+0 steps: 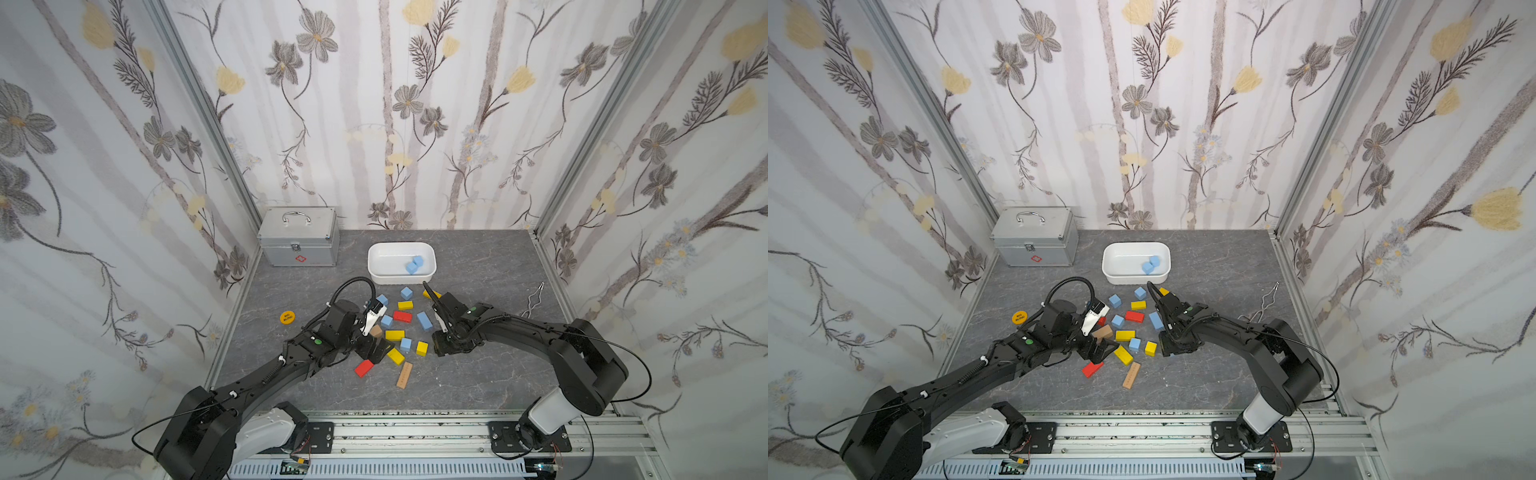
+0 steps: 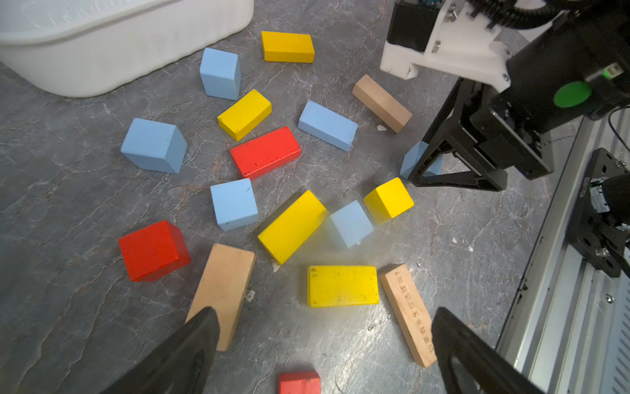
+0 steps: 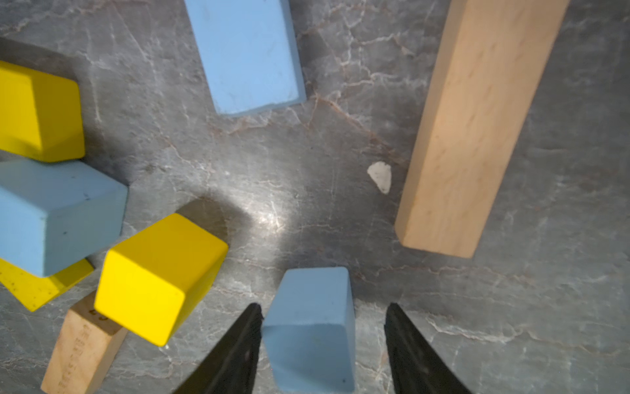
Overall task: Pick out the blue building blocks
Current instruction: Pick up the building block from the center of the board.
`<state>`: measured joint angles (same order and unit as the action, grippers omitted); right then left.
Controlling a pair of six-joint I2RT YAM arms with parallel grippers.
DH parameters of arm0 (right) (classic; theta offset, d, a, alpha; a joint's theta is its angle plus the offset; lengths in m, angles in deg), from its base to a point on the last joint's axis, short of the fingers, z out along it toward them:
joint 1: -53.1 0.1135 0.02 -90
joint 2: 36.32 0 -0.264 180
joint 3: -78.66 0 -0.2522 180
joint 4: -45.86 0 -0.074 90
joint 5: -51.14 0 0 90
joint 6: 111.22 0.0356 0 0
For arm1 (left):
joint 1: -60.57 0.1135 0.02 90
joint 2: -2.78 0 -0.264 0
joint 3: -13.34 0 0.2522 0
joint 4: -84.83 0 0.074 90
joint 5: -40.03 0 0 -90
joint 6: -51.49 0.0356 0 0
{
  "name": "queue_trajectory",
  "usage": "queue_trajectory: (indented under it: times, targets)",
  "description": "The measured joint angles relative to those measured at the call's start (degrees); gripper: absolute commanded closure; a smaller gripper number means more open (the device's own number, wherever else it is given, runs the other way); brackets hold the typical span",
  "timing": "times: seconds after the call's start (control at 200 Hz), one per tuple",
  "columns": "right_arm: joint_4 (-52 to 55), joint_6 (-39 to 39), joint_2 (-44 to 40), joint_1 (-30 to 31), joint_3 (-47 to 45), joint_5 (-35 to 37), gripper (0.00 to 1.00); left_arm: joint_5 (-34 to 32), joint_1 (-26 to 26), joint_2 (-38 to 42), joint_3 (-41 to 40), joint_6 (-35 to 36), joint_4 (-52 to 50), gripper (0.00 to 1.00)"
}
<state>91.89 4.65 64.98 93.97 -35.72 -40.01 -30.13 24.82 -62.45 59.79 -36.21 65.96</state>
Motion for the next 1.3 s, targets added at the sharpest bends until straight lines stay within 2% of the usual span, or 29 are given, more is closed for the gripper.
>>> queue_trajectory:
  times: [0.445,1.104,1.299]
  targets:
    - [-0.11,0.48,1.49,0.37,1.29,1.25,0.51,-3.13,-1.18,-1.31,-0.35,-0.79,1.97,0.00]
    - [-0.11,1.51,2.62,1.60,2.23,1.51,0.68,-3.69,-1.81,-1.86,-0.35,-0.76,2.10,0.00]
    - [-0.11,1.60,2.49,1.77,2.23,1.88,0.80,-3.72,-1.81,-1.55,-0.35,-0.76,2.10,0.00]
